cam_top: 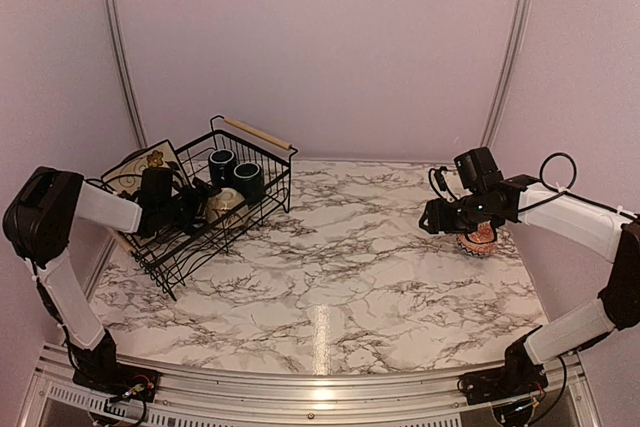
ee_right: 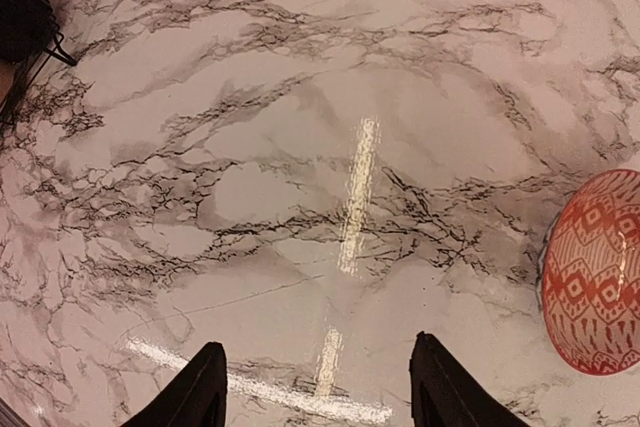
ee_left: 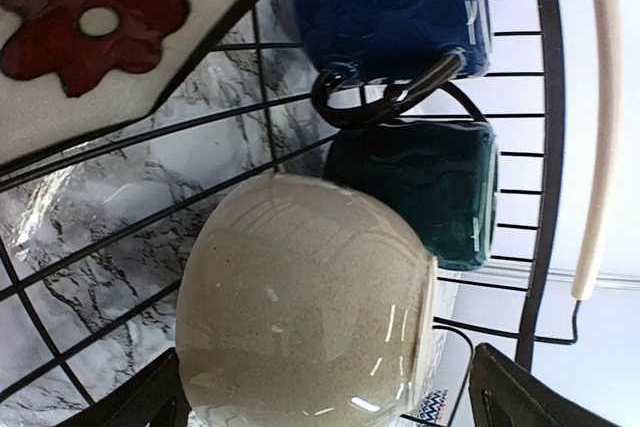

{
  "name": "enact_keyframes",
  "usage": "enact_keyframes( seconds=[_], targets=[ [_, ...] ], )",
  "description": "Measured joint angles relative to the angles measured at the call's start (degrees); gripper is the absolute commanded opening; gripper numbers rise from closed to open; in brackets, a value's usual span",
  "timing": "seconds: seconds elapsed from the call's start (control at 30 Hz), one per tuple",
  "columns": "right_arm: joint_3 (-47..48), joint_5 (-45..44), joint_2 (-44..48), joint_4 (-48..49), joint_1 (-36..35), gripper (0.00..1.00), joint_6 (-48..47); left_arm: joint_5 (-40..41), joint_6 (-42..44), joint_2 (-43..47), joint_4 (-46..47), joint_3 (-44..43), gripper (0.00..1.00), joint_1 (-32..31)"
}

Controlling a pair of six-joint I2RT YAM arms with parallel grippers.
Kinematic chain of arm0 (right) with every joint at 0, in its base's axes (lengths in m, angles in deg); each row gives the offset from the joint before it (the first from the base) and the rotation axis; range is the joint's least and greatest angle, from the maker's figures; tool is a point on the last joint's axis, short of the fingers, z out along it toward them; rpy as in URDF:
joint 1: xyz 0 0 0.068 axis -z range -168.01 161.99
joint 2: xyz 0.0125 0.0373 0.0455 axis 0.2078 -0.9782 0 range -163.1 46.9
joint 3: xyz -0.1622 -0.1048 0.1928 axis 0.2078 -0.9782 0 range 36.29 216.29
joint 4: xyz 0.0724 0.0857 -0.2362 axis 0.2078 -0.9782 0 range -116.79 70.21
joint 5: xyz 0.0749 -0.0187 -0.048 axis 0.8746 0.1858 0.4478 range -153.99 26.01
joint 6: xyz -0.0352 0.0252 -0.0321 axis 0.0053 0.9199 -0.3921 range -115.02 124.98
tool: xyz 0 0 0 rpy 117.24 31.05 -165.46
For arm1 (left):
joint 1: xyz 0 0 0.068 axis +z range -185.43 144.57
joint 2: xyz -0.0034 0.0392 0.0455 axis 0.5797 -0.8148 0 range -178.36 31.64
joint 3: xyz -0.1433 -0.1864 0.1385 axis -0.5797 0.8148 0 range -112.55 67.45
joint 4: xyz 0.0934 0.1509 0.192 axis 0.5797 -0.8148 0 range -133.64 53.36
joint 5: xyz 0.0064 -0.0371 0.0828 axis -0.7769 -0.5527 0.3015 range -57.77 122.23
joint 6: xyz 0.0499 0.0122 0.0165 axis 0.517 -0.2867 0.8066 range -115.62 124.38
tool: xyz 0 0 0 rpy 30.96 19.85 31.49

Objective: Unload the mixed dishes from the dish rack
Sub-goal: Adjust the bowl on the dish rack.

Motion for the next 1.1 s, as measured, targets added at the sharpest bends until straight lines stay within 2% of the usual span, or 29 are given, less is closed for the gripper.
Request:
enact_keyframes(
  seconds=[0.27,0.53,0.77,0.97,1.1],
  targets=[
    [-0.26,0.22,0.0,0.07,0.0,0.59,0.02,-1.68,-2.27,3.54,7.28,0.52,0.99,-0.07],
    [-0.33,0.37,0.0,0.07,-0.02,0.59,0.2,-4.13,-3.28,1.9,8.02,-1.01,0.98,-0.09],
    [-0.35,0.37,0.0,0.07,-0.02,0.59,0.39,-9.62,-4.46,-1.4,9.09,-3.1,0.91,-0.63],
    [-0.35,0.42,-0.02,0.09,-0.09,0.59,0.44,-12.87,-9.09,-2.36,17.73,-1.81,0.84,-0.72],
    [-0.35,0.42,-0.02,0.07,-0.2,0.59,0.44,-14.27,-10.67,-3.48,20.26,-1.92,0.82,-1.22]
  ],
)
